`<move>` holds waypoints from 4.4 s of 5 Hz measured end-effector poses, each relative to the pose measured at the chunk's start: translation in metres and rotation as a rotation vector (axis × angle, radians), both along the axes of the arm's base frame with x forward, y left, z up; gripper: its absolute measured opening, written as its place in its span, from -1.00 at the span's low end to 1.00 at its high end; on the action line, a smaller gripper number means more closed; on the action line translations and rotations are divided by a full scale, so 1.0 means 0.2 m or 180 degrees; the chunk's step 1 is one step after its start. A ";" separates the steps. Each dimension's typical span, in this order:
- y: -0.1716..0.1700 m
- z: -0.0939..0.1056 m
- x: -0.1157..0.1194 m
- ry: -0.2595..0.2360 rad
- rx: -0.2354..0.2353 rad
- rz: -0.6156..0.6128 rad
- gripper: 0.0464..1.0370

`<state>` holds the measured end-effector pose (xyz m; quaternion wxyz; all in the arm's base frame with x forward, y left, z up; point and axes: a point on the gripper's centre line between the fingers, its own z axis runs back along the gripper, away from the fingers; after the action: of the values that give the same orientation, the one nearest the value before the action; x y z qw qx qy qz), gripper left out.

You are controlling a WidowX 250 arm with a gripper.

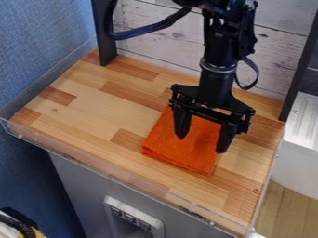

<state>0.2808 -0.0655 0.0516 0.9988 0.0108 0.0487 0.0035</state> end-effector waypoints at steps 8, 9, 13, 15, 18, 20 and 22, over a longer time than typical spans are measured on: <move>0.59 0.01 0.19 -0.0408 -0.0127 -0.1053 0.92; 0.62 0.02 0.19 -0.0321 -0.0147 -0.1094 0.84; 0.66 -0.09 0.22 -0.0273 -0.0096 -0.1152 -0.96; 0.66 -0.16 0.19 -0.0298 -0.0080 -0.1162 -0.98; 0.66 -0.22 0.16 -0.0347 -0.0079 -0.0814 -0.98; 0.52 -0.22 0.11 -0.0277 -0.0078 -0.0473 -0.98; 0.44 -0.22 0.03 -0.0146 -0.0081 -0.0223 -0.92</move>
<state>0.2876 0.0220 0.0084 0.9992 -0.0003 0.0254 -0.0319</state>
